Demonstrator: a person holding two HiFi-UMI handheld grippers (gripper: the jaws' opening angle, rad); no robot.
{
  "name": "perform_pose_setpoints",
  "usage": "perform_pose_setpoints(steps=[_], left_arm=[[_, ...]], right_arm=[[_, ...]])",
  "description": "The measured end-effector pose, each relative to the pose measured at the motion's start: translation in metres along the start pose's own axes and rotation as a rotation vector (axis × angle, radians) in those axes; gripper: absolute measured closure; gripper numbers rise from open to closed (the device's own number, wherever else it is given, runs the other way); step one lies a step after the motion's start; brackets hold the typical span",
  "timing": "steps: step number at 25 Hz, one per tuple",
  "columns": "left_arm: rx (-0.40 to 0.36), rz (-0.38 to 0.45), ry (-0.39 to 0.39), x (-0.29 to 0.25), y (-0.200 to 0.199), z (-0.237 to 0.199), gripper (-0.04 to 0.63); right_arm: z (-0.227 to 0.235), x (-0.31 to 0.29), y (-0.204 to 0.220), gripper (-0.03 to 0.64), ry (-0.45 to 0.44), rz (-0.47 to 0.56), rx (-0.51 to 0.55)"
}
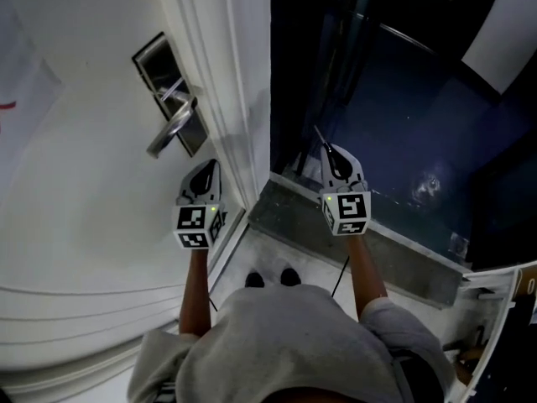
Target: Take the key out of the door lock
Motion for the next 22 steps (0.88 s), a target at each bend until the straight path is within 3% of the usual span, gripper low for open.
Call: perform_pose_setpoints(steps=[5, 10, 22], left_arm=[[0.01, 0.002, 0.071, -0.021, 0.001, 0.022, 0.578], [0.014, -0.001, 0.108, -0.031, 0.004, 0.036, 0.578], [0.013, -0.006, 0.113, -0.031, 0.004, 0.041, 0.578]], right_arm=[[0.028, 0.035, 0.011, 0.588, 0.105, -0.031, -0.02], [0.042, 0.054, 0.017, 0.588, 0.15, -0.049, -0.021], [0.038, 0.052, 0.017, 0.588, 0.137, -0.046, -0.018]])
Point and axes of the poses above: the fingertips, and each gripper's own axes: x backward along the fingers, z to its right, y out of its underside, the point moved 1 cm from there along x, backward along the fingers, and after that the axes turned 7 degrees about z, right-handed, at the moved point
